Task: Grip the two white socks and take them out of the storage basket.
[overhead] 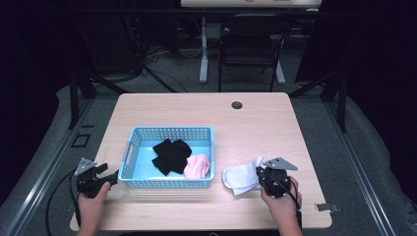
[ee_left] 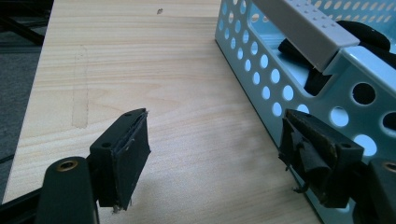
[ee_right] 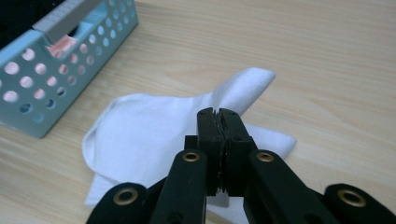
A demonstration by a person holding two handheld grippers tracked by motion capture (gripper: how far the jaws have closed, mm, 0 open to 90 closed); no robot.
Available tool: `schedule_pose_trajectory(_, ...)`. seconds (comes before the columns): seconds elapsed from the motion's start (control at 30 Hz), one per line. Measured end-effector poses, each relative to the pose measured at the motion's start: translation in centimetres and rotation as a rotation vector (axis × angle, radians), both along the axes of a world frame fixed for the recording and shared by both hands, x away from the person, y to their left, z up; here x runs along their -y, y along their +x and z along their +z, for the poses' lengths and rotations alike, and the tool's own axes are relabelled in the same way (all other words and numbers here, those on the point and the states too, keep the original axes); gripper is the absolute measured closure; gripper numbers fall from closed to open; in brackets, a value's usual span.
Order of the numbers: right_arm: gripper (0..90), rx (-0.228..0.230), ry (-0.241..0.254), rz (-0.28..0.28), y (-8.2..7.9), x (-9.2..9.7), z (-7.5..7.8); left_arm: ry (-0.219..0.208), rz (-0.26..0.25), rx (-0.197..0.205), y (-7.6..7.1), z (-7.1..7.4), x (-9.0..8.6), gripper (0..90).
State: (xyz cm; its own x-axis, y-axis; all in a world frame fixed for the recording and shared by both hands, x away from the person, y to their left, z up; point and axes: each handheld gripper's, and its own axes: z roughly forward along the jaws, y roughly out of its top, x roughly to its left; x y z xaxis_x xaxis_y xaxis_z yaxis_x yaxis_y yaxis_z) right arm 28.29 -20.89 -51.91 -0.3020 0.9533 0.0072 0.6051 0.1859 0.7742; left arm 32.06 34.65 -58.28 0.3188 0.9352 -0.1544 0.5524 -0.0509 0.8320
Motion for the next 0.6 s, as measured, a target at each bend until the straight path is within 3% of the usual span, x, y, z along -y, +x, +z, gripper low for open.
schedule_pose_trajectory(0.27, 88.3, -0.056, 0.021, -0.037, 0.0, 1.4, -2.1, 0.002, -0.001, -0.001, 0.0, 0.0, 0.0, 23.9)
schedule_pose_trajectory(0.6, 83.1, -0.075, 0.063, -0.091, -0.1, 2.7, -3.1, -0.002, -0.001, 0.0, 0.0, 0.0, 0.0, 24.0)
